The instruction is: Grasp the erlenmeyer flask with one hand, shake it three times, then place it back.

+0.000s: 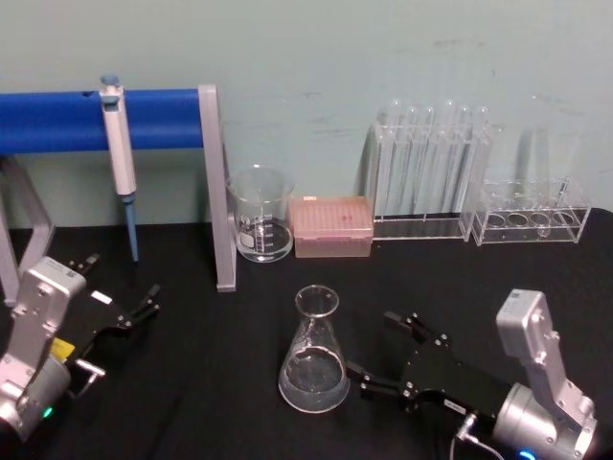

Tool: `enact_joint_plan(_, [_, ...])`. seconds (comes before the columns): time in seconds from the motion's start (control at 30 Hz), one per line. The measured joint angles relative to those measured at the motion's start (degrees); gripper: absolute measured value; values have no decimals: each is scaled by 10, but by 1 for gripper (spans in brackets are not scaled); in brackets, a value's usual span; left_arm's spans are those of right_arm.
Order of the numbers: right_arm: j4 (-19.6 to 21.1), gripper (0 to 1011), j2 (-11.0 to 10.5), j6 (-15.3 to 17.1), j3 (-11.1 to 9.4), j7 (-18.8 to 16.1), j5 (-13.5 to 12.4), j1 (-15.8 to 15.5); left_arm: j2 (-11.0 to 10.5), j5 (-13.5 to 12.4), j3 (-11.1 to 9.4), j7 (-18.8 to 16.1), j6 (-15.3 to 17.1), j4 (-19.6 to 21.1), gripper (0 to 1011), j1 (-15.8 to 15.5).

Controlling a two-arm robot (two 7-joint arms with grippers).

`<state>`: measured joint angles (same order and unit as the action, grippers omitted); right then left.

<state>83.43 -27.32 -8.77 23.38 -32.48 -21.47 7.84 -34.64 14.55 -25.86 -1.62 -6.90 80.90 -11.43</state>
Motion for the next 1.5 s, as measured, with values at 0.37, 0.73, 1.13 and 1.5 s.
enact_joint_plan(0.37, [-38,1000,28,10,20,-9,1,39,0,0,0,0,0,0,1001,0])
enact_joint_plan(0.73, [-57,1000,51,17,39,-12,5,66,0,0,0,0,0,0,1001,0])
enact_joint_plan(1.13, [-65,1000,66,22,51,-6,8,82,0,0,0,0,0,0,1001,0])
enact_joint_plan(1.5, [-77,1000,80,21,58,6,19,95,0,0,0,0,0,0,1001,0])
